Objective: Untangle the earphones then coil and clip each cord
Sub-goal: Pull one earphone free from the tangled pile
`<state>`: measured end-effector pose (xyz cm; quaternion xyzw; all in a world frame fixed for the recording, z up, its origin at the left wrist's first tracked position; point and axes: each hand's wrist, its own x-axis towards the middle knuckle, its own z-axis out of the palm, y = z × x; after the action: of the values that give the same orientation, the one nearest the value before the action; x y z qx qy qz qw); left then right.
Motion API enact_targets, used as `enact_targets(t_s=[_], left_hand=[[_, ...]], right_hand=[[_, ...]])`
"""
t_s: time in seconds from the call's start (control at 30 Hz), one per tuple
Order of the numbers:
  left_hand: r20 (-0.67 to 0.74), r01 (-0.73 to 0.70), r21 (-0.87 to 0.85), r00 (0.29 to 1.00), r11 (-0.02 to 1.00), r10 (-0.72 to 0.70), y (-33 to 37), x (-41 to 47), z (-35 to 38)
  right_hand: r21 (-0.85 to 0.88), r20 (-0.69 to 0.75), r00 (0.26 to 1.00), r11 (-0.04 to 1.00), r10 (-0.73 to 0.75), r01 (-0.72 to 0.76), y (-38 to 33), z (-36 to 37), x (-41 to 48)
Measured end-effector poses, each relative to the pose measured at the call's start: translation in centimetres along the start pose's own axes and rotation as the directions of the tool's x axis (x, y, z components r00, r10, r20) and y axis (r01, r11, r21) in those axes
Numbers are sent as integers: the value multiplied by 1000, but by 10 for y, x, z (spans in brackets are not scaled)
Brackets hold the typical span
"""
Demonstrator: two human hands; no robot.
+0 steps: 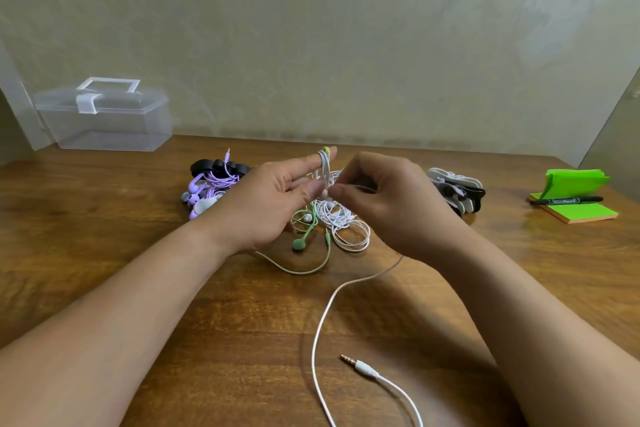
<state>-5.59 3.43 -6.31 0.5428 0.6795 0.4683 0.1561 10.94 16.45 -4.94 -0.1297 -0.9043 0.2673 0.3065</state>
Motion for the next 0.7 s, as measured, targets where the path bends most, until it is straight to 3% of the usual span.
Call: enact_targets(t_s=[0.17,0.3,0.47,0.6,0.7], left_hand=[[-35,-12,42,999,999,14,-6,-2,-2],[63,-59,166,997,984,49,-2,-3,1],[114,-73,115,992,991,60,4,-7,-1],[252,-37,96,968,995,12,7,-12,2],[312,-37,-4,949,999,36,15,-14,2]], right_hand=[[-3,84,995,999,-49,49,-6,1,-2],[-22,-6,1000,999,-23,23,2,0,0],[-26,-69,996,998,-53,52,-2,3,-1],[141,-79,997,990,13,-1,-2,-6,3],[412,12,997,908,79,-77,2,-11,5]])
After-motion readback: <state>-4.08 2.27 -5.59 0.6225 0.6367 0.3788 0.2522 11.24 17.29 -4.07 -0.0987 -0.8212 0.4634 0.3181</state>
